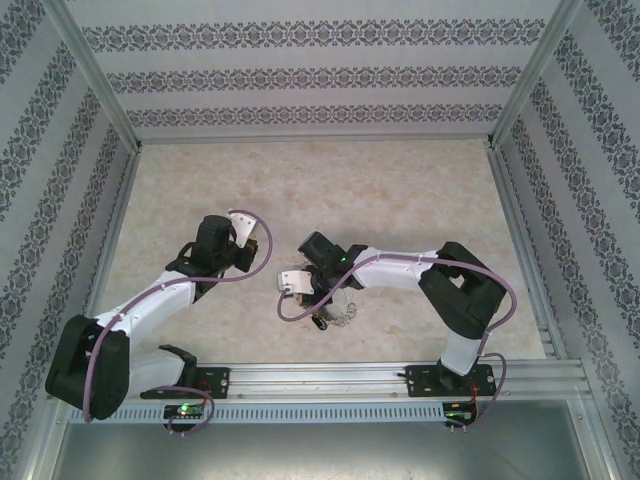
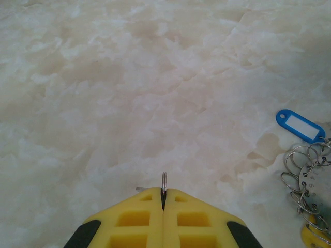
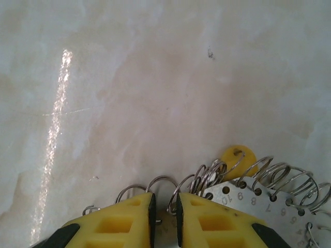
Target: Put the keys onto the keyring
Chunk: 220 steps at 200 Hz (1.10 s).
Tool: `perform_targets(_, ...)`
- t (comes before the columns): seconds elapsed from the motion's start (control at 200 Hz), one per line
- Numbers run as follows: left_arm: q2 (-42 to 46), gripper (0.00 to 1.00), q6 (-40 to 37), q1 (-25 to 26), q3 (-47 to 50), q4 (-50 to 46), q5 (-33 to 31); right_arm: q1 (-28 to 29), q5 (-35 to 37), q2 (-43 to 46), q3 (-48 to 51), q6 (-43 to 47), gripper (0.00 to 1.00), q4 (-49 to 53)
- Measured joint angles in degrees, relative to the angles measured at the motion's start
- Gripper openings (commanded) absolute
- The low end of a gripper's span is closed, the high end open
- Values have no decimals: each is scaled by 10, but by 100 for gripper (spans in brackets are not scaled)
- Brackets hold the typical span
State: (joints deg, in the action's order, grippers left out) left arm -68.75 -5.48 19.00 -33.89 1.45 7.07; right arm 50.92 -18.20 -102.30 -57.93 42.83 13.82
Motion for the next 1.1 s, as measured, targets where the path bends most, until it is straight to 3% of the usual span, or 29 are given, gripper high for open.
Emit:
perform_targets(0.43, 0, 0, 0, 0, 0, 0, 0, 0, 15, -5, 0, -6, 21, -9)
perform_targets(1.099, 0, 0, 0, 0, 0, 0, 2, 10, 107, -13, 6, -35, 18, -61)
